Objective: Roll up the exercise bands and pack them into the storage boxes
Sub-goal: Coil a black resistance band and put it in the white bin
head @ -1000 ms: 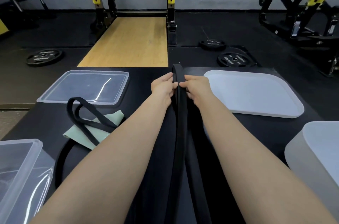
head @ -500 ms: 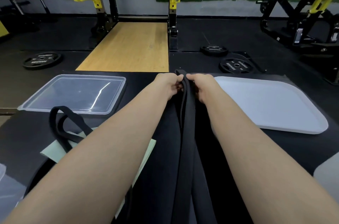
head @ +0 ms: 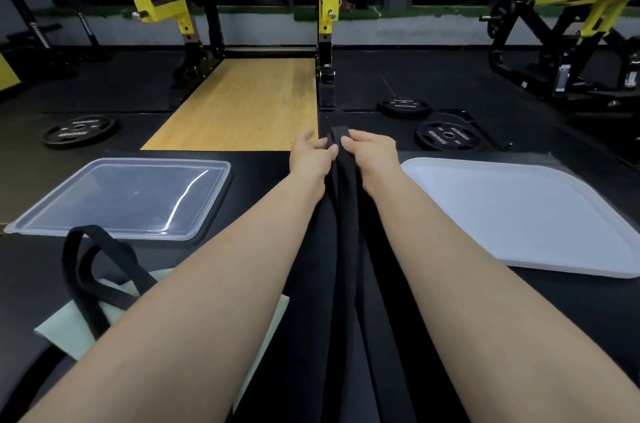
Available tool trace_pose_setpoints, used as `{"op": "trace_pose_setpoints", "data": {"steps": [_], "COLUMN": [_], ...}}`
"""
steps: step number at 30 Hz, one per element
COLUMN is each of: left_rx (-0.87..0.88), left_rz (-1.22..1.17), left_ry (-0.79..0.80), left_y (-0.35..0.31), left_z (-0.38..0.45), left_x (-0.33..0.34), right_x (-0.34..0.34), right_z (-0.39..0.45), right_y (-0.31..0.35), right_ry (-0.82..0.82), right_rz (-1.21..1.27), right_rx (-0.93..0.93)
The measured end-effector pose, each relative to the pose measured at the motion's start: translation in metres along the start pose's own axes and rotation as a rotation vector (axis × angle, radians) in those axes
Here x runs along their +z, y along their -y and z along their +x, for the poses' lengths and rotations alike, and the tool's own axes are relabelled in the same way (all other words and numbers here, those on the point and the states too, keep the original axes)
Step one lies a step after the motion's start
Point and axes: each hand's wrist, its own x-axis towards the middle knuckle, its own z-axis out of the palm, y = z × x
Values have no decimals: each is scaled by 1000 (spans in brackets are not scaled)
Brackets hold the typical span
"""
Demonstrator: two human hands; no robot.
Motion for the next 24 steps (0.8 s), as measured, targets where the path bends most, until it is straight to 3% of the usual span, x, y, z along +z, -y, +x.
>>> {"op": "trace_pose_setpoints", "data": {"steps": [4, 10, 16, 21, 24], "left_rx": [-32, 5, -132, -254, -248], "left_rz": [260, 529, 421, 400, 438], "left_ry": [-8, 41, 121, 242, 261], "left_y": [1, -8, -12, -16, -11], "left_z": [11, -7, -72, -150, -189], "left_x": [-4, -12, -32, -54, -67], "right_x": [4, -3, -28, -54, -65], "right_z": [1, -19, -77, -140, -180], "right_y": [2, 10, 4, 3, -9], "right_ry": [-26, 64, 141, 207, 160], "right_rz": [-422, -735, -728, -734, -679], "right_rx": [-60, -81, -71, 57, 72]}}
